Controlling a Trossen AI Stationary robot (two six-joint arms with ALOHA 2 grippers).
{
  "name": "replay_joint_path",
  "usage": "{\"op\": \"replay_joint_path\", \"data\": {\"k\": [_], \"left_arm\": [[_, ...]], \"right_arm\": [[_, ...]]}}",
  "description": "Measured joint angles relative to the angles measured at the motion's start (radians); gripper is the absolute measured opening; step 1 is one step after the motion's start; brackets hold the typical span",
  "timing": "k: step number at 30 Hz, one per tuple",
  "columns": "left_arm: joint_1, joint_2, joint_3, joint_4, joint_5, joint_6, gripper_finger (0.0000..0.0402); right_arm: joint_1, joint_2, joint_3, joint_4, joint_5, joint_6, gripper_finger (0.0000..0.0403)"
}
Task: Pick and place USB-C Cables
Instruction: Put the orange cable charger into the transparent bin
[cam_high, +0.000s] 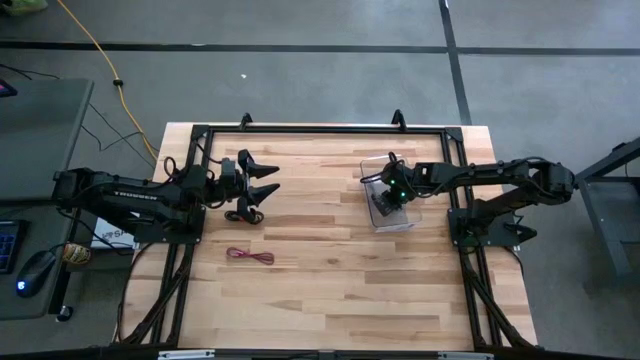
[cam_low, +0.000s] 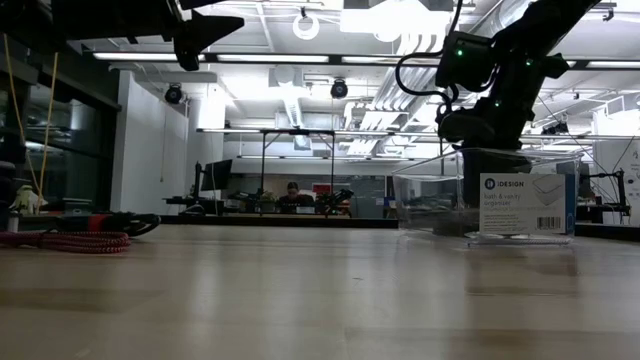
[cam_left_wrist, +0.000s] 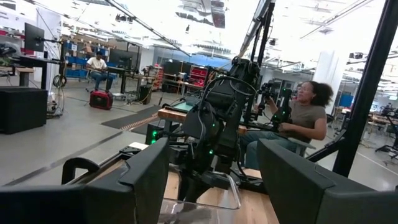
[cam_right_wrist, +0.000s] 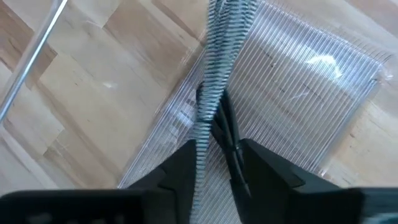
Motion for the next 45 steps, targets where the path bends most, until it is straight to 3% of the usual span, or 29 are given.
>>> {"op": "replay_joint_path", "data": {"k": [9, 16, 27, 35, 45], "left_arm": [[0.0, 0.0, 0.0, -0.001, 0.0, 0.0, 0.0223], [0.0, 0.0, 0.0, -0.004, 0.0, 0.0, 0.0223], [0.0, 0.0, 0.0, -0.03, 0.0, 0.0, 0.0223], [0.0, 0.0, 0.0, -0.028, 0.0, 0.0, 0.0223], [0.0, 0.0, 0.0, -0.028, 0.0, 0.0, 0.0223]], "right_arm": [[-0.007, -0.028, 0.012, -0.017, 0.01, -0.071, 0.0197], [0.002, -0.129, 0.061, -0.039, 0.033, -0.171, 0.0201], [0.018, -0.43, 0.06, -0.068, 0.035, -0.282, 0.0201], [0.108, -0.578, -0.026, 0.344, -0.038, -0.469, 0.0201], [0.137, -0.575, -0.268, 0.841, -0.09, -0.601, 0.0201]]}}
